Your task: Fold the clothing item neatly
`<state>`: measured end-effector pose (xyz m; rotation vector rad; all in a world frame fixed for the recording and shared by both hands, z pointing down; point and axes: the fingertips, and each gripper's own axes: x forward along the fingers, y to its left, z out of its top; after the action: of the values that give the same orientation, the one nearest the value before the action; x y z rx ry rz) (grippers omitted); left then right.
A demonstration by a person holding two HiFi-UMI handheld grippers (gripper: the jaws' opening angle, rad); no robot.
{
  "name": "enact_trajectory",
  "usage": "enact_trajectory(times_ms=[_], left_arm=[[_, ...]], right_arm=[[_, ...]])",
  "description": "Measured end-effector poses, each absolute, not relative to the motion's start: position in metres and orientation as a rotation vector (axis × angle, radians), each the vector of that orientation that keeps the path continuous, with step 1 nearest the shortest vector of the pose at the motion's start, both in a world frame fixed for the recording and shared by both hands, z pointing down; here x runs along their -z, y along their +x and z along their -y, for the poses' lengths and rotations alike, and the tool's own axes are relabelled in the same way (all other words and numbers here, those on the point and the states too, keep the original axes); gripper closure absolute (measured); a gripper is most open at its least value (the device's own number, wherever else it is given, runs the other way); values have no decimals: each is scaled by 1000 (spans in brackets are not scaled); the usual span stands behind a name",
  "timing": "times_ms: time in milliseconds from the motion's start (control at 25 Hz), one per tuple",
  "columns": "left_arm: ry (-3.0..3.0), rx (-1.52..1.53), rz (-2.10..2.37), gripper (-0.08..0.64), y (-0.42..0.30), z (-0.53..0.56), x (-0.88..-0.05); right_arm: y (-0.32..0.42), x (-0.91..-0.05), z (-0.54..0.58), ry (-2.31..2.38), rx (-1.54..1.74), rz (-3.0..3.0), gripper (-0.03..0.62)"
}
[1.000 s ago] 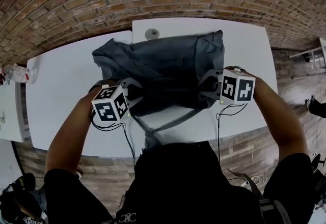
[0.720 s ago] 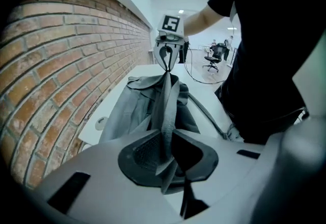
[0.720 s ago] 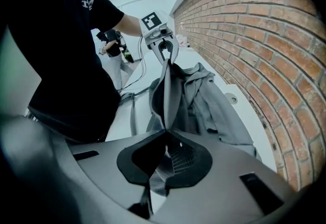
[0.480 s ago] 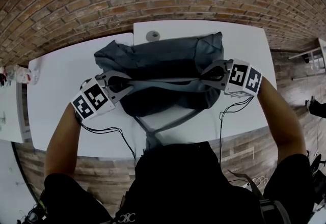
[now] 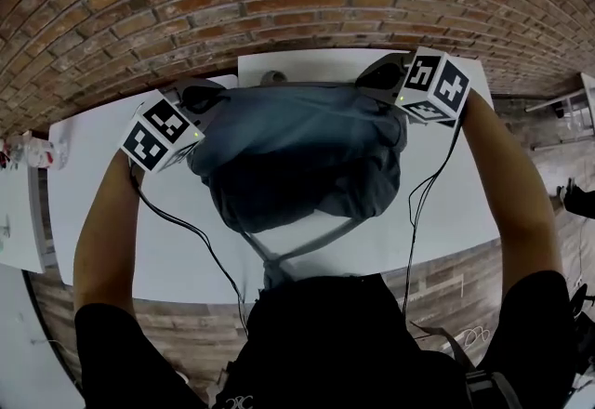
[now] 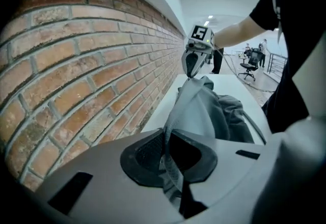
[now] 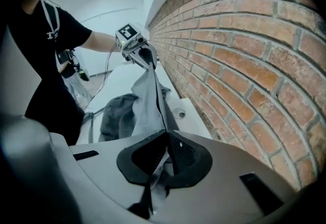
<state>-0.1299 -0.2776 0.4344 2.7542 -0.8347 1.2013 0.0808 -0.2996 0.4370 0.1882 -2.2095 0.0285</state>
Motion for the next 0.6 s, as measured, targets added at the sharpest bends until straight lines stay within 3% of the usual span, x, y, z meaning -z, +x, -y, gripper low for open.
enact_trajectory(times_ms=[600], left_arm=[[2481,-1515,908,537,-144,399,-556]], right_arm=[[84,-530,467,443,69,2022,581]])
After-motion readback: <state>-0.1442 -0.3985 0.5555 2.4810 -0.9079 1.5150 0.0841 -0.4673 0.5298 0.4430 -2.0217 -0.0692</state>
